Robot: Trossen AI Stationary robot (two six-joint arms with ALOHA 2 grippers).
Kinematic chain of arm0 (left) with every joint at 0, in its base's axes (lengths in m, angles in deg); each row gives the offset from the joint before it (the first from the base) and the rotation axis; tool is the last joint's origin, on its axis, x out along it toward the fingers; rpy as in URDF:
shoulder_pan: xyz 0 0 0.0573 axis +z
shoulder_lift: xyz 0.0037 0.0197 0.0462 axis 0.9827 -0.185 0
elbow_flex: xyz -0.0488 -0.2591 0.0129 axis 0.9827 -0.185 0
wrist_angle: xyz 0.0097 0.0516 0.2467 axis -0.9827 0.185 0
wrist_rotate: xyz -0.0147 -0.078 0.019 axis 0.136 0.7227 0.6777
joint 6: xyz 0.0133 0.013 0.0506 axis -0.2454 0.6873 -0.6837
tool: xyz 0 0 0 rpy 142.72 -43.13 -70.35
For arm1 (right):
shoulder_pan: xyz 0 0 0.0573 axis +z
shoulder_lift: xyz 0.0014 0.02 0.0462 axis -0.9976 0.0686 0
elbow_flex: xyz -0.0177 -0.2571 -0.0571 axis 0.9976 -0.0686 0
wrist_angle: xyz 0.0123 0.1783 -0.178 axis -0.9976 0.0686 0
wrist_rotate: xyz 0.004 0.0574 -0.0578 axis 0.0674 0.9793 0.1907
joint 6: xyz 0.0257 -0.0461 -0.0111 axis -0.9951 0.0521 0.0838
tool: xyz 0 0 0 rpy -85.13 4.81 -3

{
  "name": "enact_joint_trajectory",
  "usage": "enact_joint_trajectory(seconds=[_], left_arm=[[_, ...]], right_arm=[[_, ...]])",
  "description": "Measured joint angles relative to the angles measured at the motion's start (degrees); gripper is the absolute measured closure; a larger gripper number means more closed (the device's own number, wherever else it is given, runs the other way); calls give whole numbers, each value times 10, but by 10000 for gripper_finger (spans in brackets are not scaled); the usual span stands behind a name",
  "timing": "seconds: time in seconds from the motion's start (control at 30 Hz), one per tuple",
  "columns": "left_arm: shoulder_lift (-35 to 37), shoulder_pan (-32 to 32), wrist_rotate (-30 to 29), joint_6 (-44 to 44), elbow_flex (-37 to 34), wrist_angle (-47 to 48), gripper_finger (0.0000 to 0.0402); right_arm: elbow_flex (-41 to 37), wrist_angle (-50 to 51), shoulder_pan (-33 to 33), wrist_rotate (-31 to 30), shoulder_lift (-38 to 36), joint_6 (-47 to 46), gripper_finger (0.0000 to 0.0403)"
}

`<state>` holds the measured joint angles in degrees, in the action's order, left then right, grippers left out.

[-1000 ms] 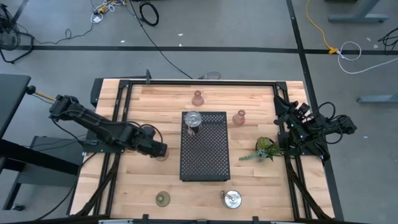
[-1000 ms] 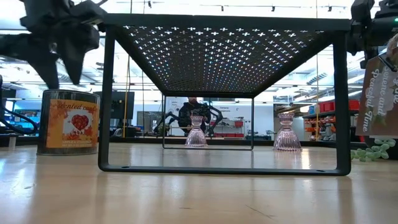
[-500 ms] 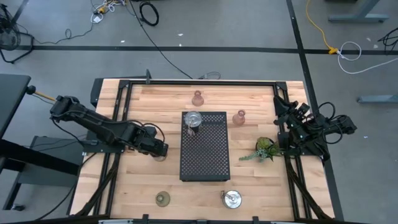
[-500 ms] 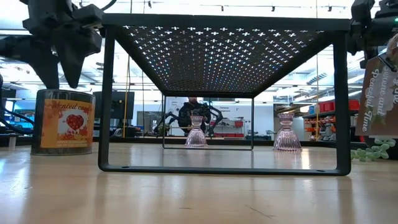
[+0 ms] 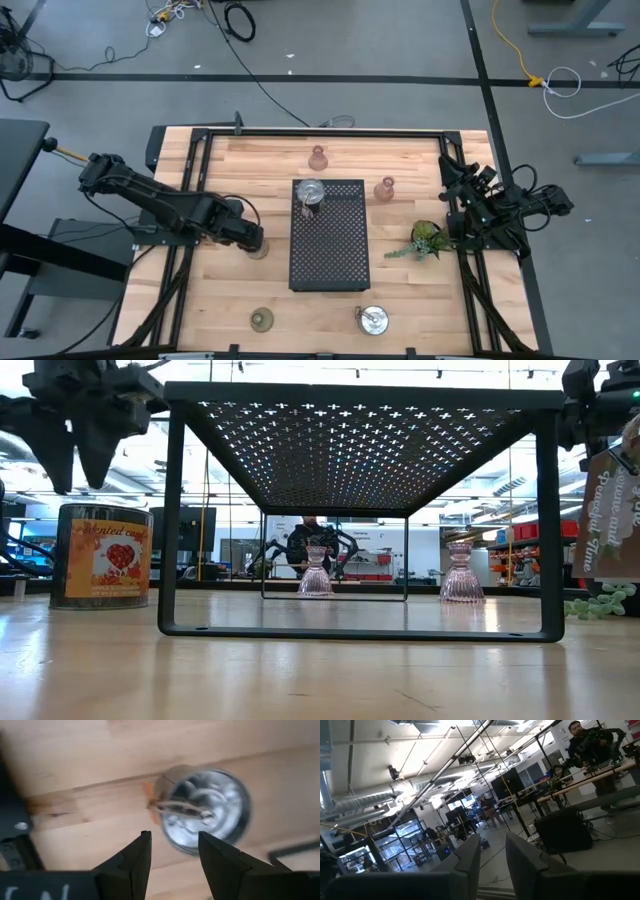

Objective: Pick & Place candle stick holders
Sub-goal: Put the orange scented candle on the shelf

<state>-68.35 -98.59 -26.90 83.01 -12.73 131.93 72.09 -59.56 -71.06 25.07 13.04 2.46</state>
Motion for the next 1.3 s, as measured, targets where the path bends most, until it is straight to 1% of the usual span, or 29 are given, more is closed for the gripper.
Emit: enact_joint_trajectory(seconds=[0.2,0.4,0.53,0.7,0.8,0.9,1.13,1.3], left_arm=[[-1,0,5,14,-20,-29,234],[-1,0,10,29,-37,-27,242],[-1,0,25,29,-51,-29,270],[2,0,21,31,-78,-63,322],[1,1,25,20,-79,-71,349],[1,5,30,3,-80,-71,387],[1,5,27,-3,-76,-60,398],[4,8,33,-34,-40,-7,399]], right_arm=[[0,12,0,-6,0,0,309],[0,16,0,-8,0,22,309],[0,17,0,-21,0,26,309],[0,18,0,-46,0,28,309],[0,18,0,-54,0,28,309],[0,19,0,-55,0,33,309],[0,20,0,-56,0,43,309],[0,20,0,-56,0,43,309]])
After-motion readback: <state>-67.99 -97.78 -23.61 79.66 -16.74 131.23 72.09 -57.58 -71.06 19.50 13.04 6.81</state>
